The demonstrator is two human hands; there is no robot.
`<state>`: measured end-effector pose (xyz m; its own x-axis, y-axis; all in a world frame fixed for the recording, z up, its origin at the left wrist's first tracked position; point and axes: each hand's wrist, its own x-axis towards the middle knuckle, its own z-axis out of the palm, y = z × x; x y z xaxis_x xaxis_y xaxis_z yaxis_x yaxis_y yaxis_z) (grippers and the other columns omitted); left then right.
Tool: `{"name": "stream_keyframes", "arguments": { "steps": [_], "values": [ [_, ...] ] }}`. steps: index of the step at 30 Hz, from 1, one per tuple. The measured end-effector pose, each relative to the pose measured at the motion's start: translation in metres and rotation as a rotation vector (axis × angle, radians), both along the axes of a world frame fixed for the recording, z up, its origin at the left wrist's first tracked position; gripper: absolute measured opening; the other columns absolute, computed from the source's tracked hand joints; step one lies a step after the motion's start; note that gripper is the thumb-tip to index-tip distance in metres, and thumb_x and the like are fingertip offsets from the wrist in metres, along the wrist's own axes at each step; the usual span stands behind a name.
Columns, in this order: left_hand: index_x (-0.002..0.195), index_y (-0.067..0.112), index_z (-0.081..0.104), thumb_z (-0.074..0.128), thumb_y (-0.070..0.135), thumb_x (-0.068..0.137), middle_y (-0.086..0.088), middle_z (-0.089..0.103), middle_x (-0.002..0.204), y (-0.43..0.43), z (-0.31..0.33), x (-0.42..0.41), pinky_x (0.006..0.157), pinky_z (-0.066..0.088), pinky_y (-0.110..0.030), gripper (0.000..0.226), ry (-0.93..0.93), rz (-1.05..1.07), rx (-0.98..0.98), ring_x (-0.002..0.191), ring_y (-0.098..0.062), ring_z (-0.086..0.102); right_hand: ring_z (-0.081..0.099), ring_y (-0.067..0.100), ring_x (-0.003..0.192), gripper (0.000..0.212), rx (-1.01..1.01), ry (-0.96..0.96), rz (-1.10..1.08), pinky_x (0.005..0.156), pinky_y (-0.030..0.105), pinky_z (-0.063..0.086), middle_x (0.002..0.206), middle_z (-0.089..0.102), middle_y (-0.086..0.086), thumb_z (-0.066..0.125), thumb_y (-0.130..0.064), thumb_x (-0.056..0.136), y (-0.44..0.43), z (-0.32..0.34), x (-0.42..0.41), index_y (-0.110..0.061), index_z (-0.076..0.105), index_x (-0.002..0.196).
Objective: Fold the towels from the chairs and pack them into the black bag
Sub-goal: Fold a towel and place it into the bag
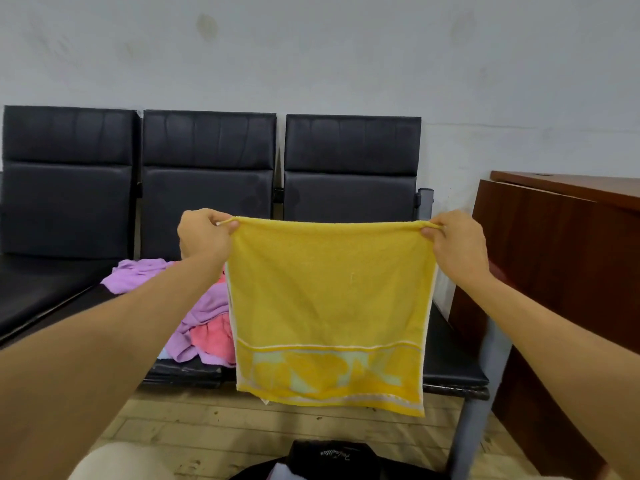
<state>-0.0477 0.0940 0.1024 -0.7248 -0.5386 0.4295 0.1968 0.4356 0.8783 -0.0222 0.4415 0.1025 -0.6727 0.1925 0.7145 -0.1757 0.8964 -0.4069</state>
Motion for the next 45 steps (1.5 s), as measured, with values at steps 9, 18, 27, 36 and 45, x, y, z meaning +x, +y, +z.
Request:
{"name": "stream_keyframes", "arguments": {
  "steps": [9,18,27,36,45],
  "values": [
    [0.099,0.010,0.041,0.042,0.010,0.101,-0.008,0.053,0.101,0.038,-0.030,-0.074,0.077,0.056,-0.050,0.002,-0.103,-0.193,0.069,0.069,-0.026,0.069,0.066,0.030,0.089,0.009,-0.354,-0.080,0.035,0.081,0.044,0.056,0.096,0.066,0.011,0.056,-0.015,0.096,0.015,-0.027,-0.074,-0.013,0.063,0.101],
    [0.078,0.025,0.037,0.045,0.009,0.096,-0.003,0.051,0.081,0.050,-0.141,-0.118,0.089,0.048,-0.053,0.025,-0.266,-0.371,0.012,0.097,-0.036,0.062,0.065,0.026,0.093,0.020,-0.334,-0.200,-0.014,0.084,0.031,0.048,0.097,0.069,0.014,0.048,-0.014,0.100,0.017,-0.118,-0.098,-0.005,0.066,0.102],
    [0.112,0.019,0.045,0.053,0.002,0.089,-0.006,0.057,0.101,0.054,-0.236,-0.050,0.054,0.039,-0.016,0.029,-0.436,-0.702,-0.448,0.063,-0.012,0.048,0.056,0.026,0.119,0.033,-0.081,-0.732,0.101,0.094,0.026,0.039,0.130,0.061,0.007,0.061,-0.011,0.090,0.003,-0.212,-0.050,-0.009,0.063,0.124],
    [0.120,0.021,0.045,0.052,0.004,0.089,0.000,0.056,0.090,0.071,-0.235,-0.070,0.042,0.035,-0.013,0.036,-0.454,-0.681,-0.456,0.049,-0.009,0.047,0.049,0.031,0.125,0.038,0.014,-0.656,0.061,0.102,0.035,0.037,0.138,0.052,0.013,0.046,-0.015,0.098,-0.001,-0.241,-0.090,-0.006,0.051,0.135],
    [0.097,0.022,0.063,0.055,0.010,0.092,0.017,0.055,0.077,0.073,-0.233,-0.073,0.053,0.038,-0.015,0.015,-0.252,-0.524,-0.384,0.062,-0.005,0.049,0.047,0.017,0.071,0.021,0.001,-0.440,0.052,0.063,0.030,0.036,0.083,0.058,0.012,0.044,-0.010,0.100,0.016,-0.239,-0.087,-0.004,0.064,0.095]
  ]
}}
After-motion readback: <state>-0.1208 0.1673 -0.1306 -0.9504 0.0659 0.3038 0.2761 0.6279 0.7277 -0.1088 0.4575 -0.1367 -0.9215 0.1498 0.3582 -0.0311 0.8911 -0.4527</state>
